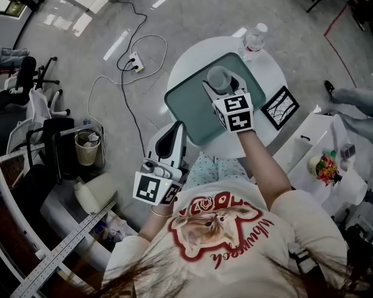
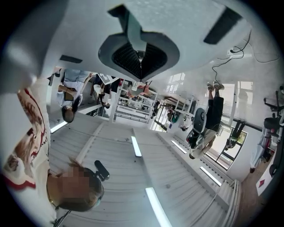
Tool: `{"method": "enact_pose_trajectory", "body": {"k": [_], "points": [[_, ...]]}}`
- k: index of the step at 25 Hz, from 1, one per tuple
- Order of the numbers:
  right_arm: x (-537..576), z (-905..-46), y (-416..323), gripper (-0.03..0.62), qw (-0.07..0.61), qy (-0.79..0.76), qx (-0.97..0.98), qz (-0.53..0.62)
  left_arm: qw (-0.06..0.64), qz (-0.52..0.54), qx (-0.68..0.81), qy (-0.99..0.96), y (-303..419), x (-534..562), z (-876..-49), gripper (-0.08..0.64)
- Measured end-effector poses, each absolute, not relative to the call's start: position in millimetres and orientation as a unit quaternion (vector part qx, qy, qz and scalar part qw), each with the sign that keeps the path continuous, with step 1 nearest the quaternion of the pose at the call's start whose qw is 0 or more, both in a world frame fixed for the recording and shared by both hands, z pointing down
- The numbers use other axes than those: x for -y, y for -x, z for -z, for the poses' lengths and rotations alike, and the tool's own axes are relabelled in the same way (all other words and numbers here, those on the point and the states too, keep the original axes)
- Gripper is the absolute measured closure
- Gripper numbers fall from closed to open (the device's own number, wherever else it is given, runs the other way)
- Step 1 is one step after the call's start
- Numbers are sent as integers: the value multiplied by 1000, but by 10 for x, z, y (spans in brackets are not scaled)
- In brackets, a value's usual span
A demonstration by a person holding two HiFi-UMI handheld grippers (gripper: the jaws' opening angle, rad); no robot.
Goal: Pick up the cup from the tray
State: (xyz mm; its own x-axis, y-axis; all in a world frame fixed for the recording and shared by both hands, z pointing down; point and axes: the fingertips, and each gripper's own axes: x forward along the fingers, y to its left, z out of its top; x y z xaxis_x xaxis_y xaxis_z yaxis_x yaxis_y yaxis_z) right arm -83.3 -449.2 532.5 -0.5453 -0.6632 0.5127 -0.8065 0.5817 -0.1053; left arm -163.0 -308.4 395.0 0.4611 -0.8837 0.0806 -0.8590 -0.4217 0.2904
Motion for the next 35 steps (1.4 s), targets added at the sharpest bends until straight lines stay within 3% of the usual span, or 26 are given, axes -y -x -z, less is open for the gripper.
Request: {"method": "enact_pose_trajectory", "body": {"k": [22, 35], "points": [[3945, -4136, -65, 290, 170, -481, 849, -139, 98, 55, 431, -896, 794, 3314, -3473, 546], [3764, -3891, -362, 290, 151, -485, 852, -127, 81, 55, 410, -907, 392, 3314, -3374, 546]]}}
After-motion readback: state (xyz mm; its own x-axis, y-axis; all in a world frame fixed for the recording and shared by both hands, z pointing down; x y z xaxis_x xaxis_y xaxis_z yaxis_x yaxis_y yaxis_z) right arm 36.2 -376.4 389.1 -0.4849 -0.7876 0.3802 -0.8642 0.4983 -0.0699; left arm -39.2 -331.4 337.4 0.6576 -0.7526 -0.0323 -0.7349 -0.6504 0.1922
